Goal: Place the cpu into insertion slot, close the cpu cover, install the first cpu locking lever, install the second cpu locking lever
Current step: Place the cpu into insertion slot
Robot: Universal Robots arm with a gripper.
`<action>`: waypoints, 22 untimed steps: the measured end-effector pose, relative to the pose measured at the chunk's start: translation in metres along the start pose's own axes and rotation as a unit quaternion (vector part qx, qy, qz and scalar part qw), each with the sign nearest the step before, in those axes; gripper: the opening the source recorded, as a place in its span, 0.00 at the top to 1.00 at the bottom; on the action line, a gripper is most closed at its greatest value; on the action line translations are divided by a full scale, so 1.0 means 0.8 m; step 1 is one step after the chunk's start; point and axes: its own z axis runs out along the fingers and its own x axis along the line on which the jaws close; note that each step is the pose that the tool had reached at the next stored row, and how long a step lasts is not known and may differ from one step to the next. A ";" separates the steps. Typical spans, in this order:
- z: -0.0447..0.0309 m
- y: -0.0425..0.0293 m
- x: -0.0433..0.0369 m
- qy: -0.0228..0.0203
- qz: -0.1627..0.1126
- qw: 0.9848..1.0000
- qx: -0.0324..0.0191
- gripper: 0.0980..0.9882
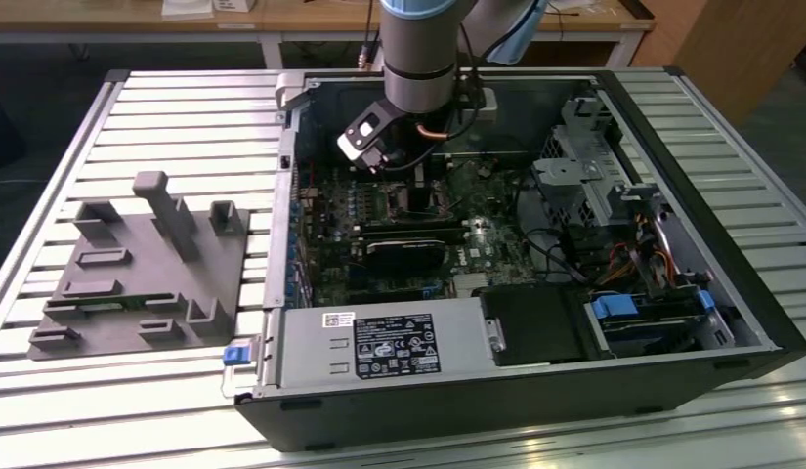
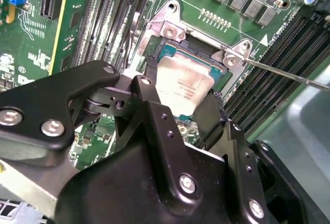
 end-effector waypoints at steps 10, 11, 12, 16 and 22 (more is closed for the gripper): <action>0.0003 0.0004 0.000 0.000 0.000 1.000 0.000 0.49; 0.0003 0.0003 0.000 0.000 0.000 1.000 0.000 0.42; 0.0003 0.0003 0.000 0.000 0.000 1.000 0.000 0.42; -0.0008 0.0003 0.000 0.000 0.000 1.000 0.000 0.42; -0.0088 0.0009 0.000 0.000 0.000 1.000 0.000 0.42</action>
